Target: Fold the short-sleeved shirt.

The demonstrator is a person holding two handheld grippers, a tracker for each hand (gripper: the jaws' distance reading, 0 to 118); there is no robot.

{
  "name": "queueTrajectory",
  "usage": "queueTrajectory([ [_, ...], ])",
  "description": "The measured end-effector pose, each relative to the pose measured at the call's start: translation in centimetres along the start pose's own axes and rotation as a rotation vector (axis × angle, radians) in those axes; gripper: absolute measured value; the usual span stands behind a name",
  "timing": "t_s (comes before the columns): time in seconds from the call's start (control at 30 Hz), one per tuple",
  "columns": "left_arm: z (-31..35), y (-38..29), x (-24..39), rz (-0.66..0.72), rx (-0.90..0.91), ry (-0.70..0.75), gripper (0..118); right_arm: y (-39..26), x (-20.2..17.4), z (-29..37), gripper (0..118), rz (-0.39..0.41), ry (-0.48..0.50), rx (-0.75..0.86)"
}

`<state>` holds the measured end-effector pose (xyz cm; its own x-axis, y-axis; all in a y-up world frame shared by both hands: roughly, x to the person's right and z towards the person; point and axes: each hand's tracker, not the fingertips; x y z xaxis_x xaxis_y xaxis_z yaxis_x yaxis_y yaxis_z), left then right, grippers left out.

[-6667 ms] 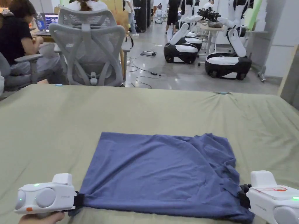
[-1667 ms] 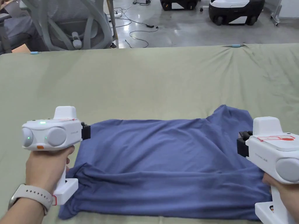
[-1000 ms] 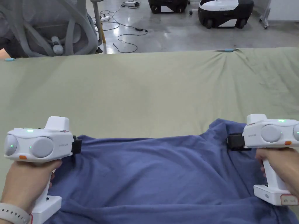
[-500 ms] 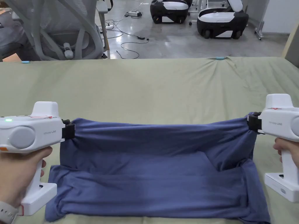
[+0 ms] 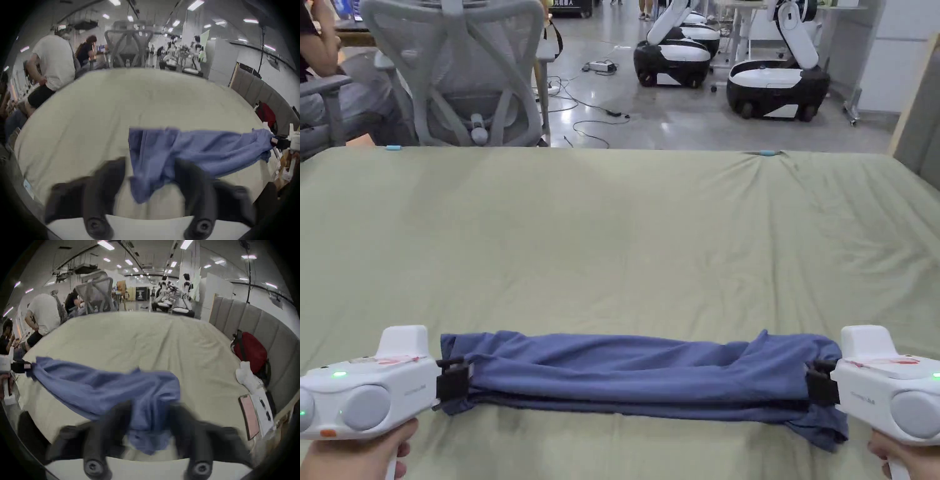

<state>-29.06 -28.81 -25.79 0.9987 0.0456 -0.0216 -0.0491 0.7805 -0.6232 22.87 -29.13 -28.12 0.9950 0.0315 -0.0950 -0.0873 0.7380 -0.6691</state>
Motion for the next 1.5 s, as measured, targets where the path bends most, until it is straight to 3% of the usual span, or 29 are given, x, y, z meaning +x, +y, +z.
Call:
queueTrajectory([
  [0.03, 1.0, 0.8, 1.1, -0.006, 0.061, -0.001, 79, 1.1, -0.6, 0.7, 61, -0.006, 0.034, 0.051],
  [0.07, 1.8, 1.6, 2.6, -0.027, 0.109, 0.001, 97, 2.1, -2.4, 2.6, 89, 0.002, 0.055, 0.109],
  [0.1, 2.4, 2.4, 4.1, -0.058, 0.143, 0.006, 107, 3.0, -3.5, 3.3, 107, 0.012, 0.066, 0.162],
  [0.13, 3.1, 3.3, 5.7, -0.084, 0.184, 0.005, 107, 3.9, -4.9, 3.9, 112, 0.026, 0.066, 0.225],
  [0.2, 3.9, 4.7, 8.9, -0.102, 0.259, -0.025, 105, 5.1, -8.2, 5.2, 110, 0.039, 0.049, 0.324],
  [0.3, 5.4, 5.5, 12.8, -0.163, 0.352, -0.045, 103, 5.2, -10.9, 5.3, 110, -0.02, 0.038, 0.418],
  [0.33, 5.9, 5.4, 13.7, -0.167, 0.396, -0.03, 91, 4.9, -11.3, 5.3, 103, -0.027, 0.056, 0.442],
  [0.37, 6.4, 5.3, 14.0, -0.151, 0.424, -0.035, 73, 4.6, -11.6, 5.3, 83, -0.019, 0.069, 0.445],
  [0.4, 5.3, 5.2, 13.1, -0.137, 0.44, -0.047, 43, 4.3, -12.0, 5.2, 50, -0.006, 0.059, 0.444],
  [0.43, 5.3, 5.2, 13.1, -0.135, 0.44, -0.048, 4, 4.0, -12.3, 5.2, 1, 0.019, 0.022, 0.454],
  [0.47, 5.3, 5.3, 13.0, -0.132, 0.449, -0.046, 0, 3.7, -12.4, 5.2, 0, 0.027, -0.006, 0.473],
  [0.57, 5.2, 5.3, 11.5, -0.128, 0.445, -0.06, 0, 3.8, -11.9, 5.4, 0, 0.012, 0.052, 0.446],
  [0.63, 4.5, 5.3, 9.9, -0.111, 0.428, -0.059, 0, 3.8, -12.2, 5.2, 0, 0.032, 0.038, 0.453],
  [0.77, 0.8, 4.5, 3.4, 0.046, 0.277, -0.003, 0, 4.0, -12.8, 4.8, 0, 0.035, 0.05, 0.442],
  [0.8, 0.3, 4.0, 1.9, 0.113, 0.241, -0.006, 13, 4.0, -13.0, 4.6, 0, 0.04, 0.049, 0.44],
  [0.87, -1.8, 2.6, -2.3, 0.279, 0.145, -0.067, 85, 4.0, -13.5, 3.9, 0, 0.047, 0.059, 0.427],
  [0.9, -2.7, 1.9, -3.9, 0.335, 0.105, -0.106, 114, 4.0, -13.8, 3.6, 0, 0.049, 0.063, 0.42],
  [1.0, -4.0, -0.6, -6.5, 0.493, 0.064, -0.111, 114, 4.1, -14.2, 2.7, 0, 0.049, 0.068, 0.404],
  [1.17, -8.5, -4.6, -8.5, 0.96, -0.053, -0.381, 118, 4.3, -14.1, 1.4, 0, 0.052, 0.063, 0.374],
  [1.23, -9.7, -3.8, -7.9, 0.95, 0.013, -0.422, 118, 4.4, -13.7, 1.0, 0, 0.047, 0.057, 0.367],
  [1.3, -11.1, -3.3, -6.8, 0.992, -0.044, -0.616, 118, 4.5, -13.4, 0.6, 0, 0.041, 0.053, 0.36],
  [1.33, -11.9, -3.3, -6.0, 1.039, -0.079, -0.715, 114, 4.5, -13.3, 0.4, 0, 0.034, 0.052, 0.356],
  [1.37, -12.2, -3.2, -5.0, 1.072, -0.099, -0.748, 98, 4.5, -13.2, 0.2, 0, 0.03, 0.051, 0.352],
  [1.4, -12.6, -3.3, -4.2, 1.085, -0.092, -0.728, 71, 4.5, -13.2, 0.0, 0, 0.028, 0.051, 0.348],
  [1.43, -12.8, -3.4, -3.6, 1.06, -0.093, -0.666, 18, 4.5, -13.2, -0.2, 0, 0.027, 0.051, 0.344],
  [1.5, -12.2, -2.8, -3.1, 0.941, -0.067, -0.501, 18, 4.4, -13.2, -0.4, 0, 0.036, 0.05, 0.335],
])
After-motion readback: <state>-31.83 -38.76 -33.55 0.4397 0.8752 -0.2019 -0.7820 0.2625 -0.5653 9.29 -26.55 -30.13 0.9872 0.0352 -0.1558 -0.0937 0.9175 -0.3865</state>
